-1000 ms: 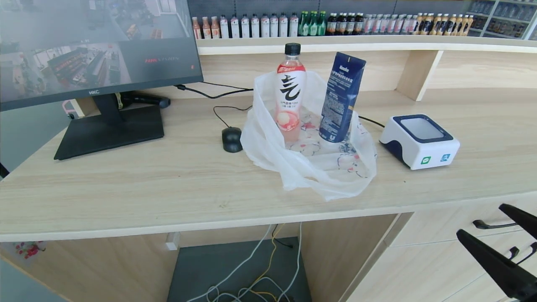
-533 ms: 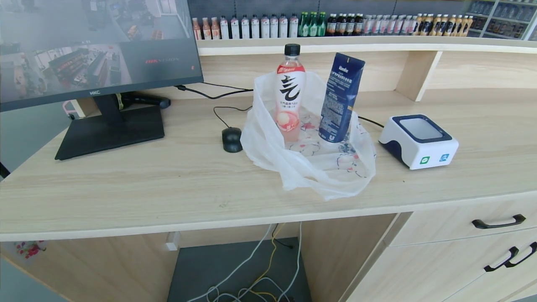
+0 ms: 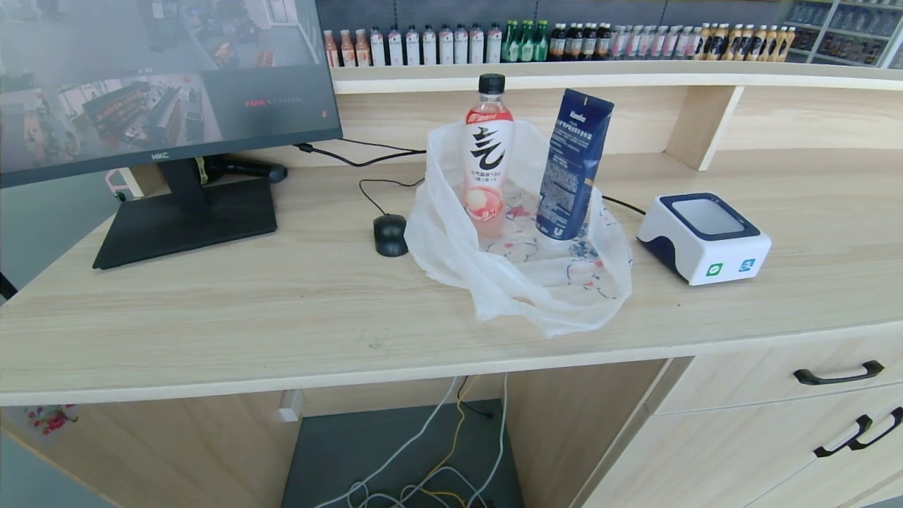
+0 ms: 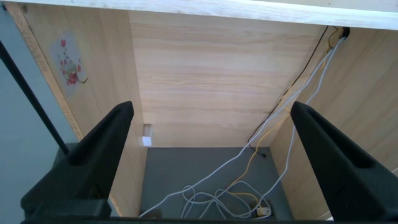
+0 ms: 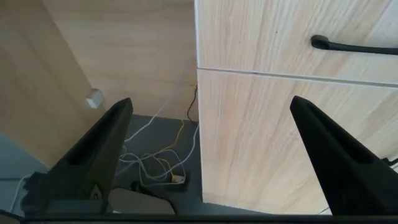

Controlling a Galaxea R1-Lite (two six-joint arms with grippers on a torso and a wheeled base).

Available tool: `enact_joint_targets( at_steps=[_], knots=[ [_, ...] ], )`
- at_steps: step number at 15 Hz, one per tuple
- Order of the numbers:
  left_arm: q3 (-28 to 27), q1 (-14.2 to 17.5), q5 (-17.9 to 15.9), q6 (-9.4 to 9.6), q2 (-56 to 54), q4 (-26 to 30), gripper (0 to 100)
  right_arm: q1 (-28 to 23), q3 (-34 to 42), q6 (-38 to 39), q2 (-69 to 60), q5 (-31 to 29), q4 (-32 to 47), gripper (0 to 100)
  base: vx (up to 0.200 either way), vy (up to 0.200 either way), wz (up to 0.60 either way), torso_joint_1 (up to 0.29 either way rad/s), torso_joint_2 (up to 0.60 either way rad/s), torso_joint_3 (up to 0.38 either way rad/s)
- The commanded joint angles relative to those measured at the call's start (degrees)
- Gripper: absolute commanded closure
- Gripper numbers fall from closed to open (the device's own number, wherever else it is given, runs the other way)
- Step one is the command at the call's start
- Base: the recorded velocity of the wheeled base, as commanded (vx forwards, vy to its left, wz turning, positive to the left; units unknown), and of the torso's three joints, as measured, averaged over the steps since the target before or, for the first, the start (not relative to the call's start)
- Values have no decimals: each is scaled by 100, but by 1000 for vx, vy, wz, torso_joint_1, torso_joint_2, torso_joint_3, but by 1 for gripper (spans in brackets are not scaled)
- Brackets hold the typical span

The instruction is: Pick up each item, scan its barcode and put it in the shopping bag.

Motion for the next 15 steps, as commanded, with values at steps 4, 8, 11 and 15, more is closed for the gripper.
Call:
enact_joint_targets(
  at_steps=[4, 8, 11, 15],
  knots=[
    [0, 0, 1, -12, -1, 0, 0, -1450, 5, -37, 50, 9, 7, 0, 0, 0, 0, 0, 0, 0],
    [0, 0, 1, -21, -1, 0, 0, -1591, 5, 34, -275, 18, 16, 0, -50, 0, 0, 1, -1, 1],
    [0, 9, 1, -12, -1, 0, 0, -1600, 5, 34, -275, 18, 16, 0, -200, 0, 0, 14, 1, -2],
    [0, 9, 1, -12, -1, 0, 0, -1600, 5, 34, -275, 18, 16, 0, 0, 0, 0, 0, 0, 0]
  ],
)
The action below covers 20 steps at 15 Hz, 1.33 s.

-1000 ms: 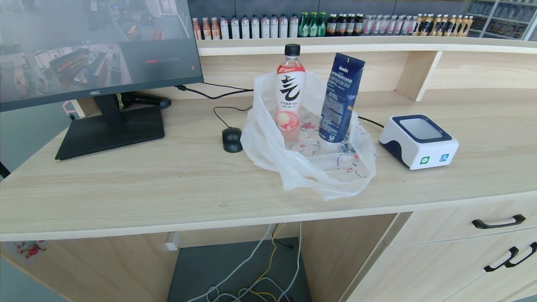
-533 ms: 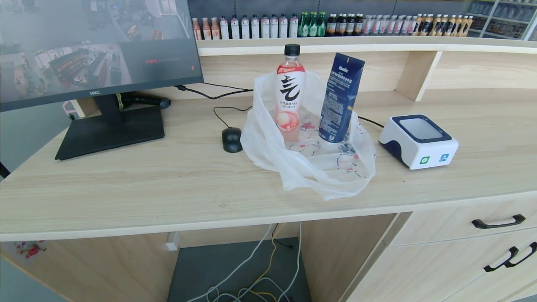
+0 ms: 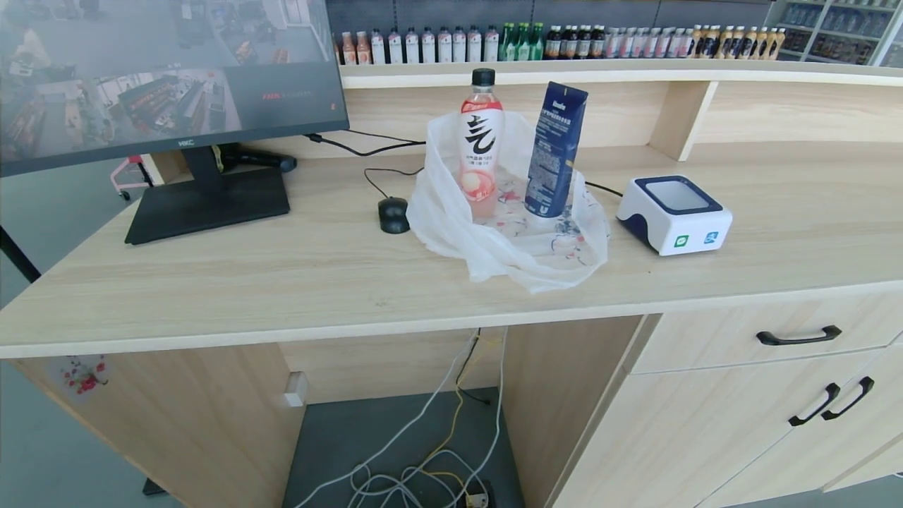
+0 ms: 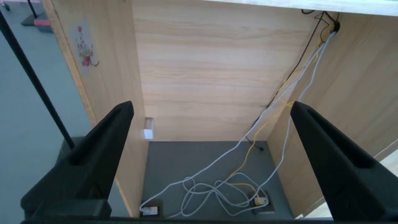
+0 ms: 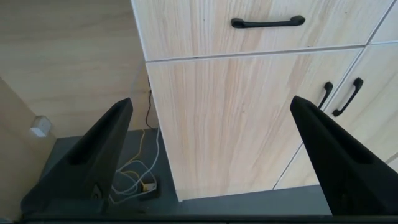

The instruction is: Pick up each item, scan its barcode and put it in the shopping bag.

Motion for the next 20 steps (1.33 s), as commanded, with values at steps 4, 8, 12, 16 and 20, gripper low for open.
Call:
enact_joint_targets(
  at_steps=[4, 8, 12, 16, 20],
  knots=[
    [0, 9, 1, -24, -1, 0, 0, -3, 1, 7, 9, 0, 1, 0, 0, -150, 0, 1, -1, 2],
    [0, 9, 1, -50, -1, 0, 0, 6, 1, -2, 9, 0, 1, 0, 0, -200, 0, 13, 5, 0],
    [0, 9, 1, -50, -1, 0, 0, 6, 1, 7, 9, 0, -8, 0, 0, -200, 0, -1, -4, 1],
    [0, 9, 1, -50, -1, 0, 0, -3, 1, -54, 9, 0, -8, 0, 0, -200, 0, 1, 4, 5],
    [0, 9, 1, -50, 8, 0, 0, -3, 1, -11, 9, 0, 1, 0, 0, -200, 150, 5, 2, 0]
  ],
)
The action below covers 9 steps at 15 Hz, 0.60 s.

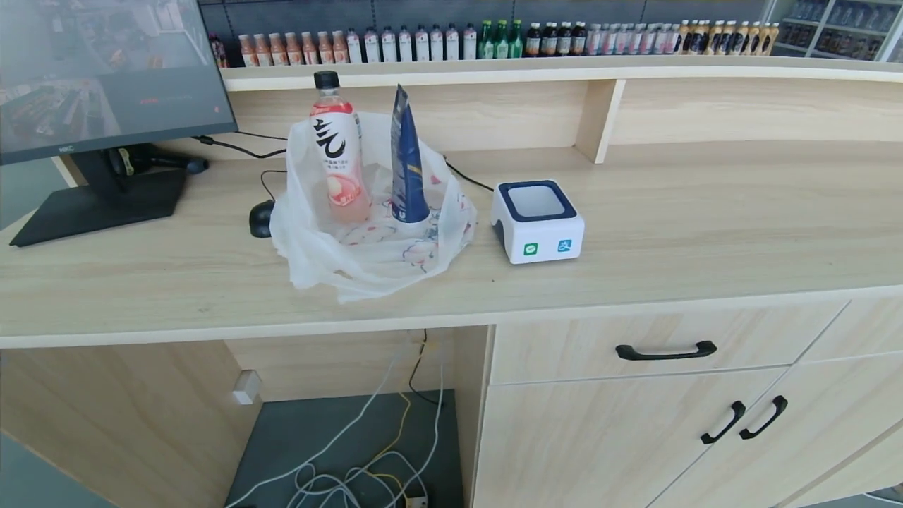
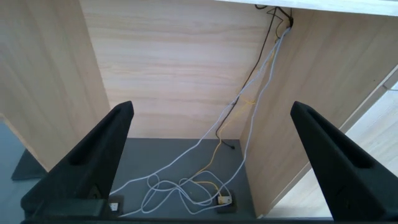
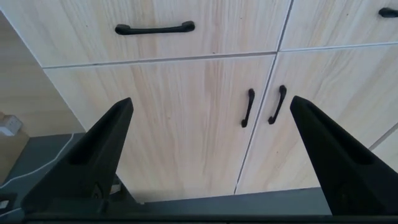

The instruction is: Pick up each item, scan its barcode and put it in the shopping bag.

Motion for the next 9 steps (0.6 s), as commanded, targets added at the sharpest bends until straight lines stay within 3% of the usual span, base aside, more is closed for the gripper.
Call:
enact_joint_targets(
  at_steps=[1, 9],
  knots=[
    [0, -2, -1, -1, -1, 0, 0, -4, 1, -6, 9, 0, -4, 0, 0, -200, 0, 2, -2, 7],
    [0, -2, -1, -1, -1, 0, 0, 5, 1, 3, 9, 0, -4, 0, 0, -200, 0, 4, 2, 4]
  ],
)
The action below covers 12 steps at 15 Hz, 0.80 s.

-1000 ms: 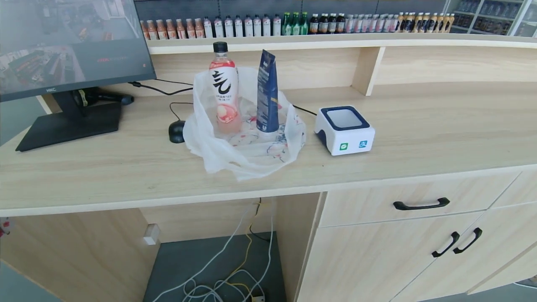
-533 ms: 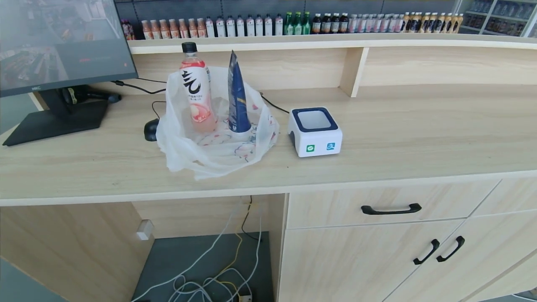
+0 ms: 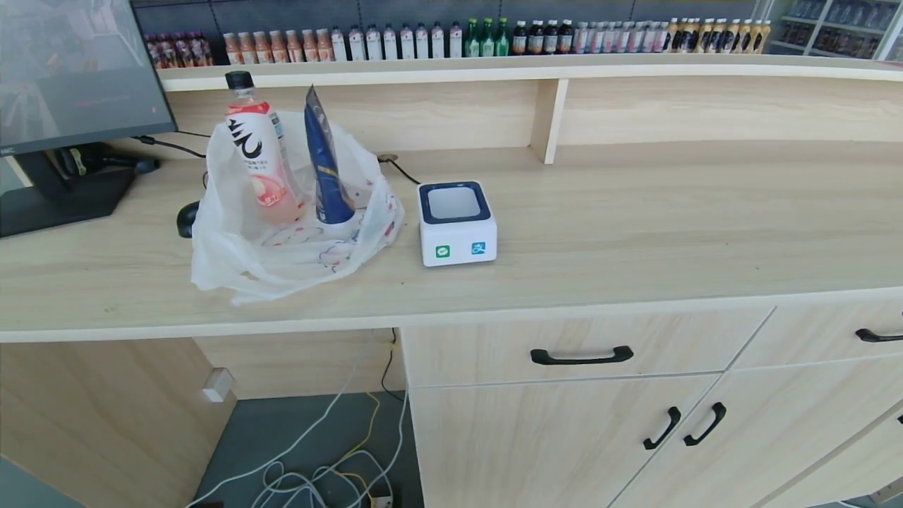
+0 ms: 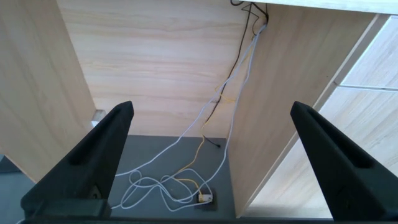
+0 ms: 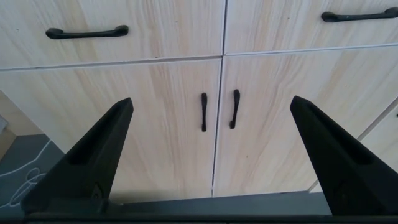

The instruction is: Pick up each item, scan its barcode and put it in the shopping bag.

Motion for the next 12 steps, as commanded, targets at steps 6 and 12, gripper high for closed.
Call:
enact_joint_targets(
  at_steps=[6, 12],
  knots=[
    [0, -1, 1, 14, -1, 0, 0, 0, 1, -4, 9, -2, -10, 0, 0, 0, 0, 0, 0, 0],
    [0, -1, 1, 14, -1, 0, 0, 0, 1, -4, 9, -2, -10, 0, 0, 0, 0, 0, 0, 0]
  ],
)
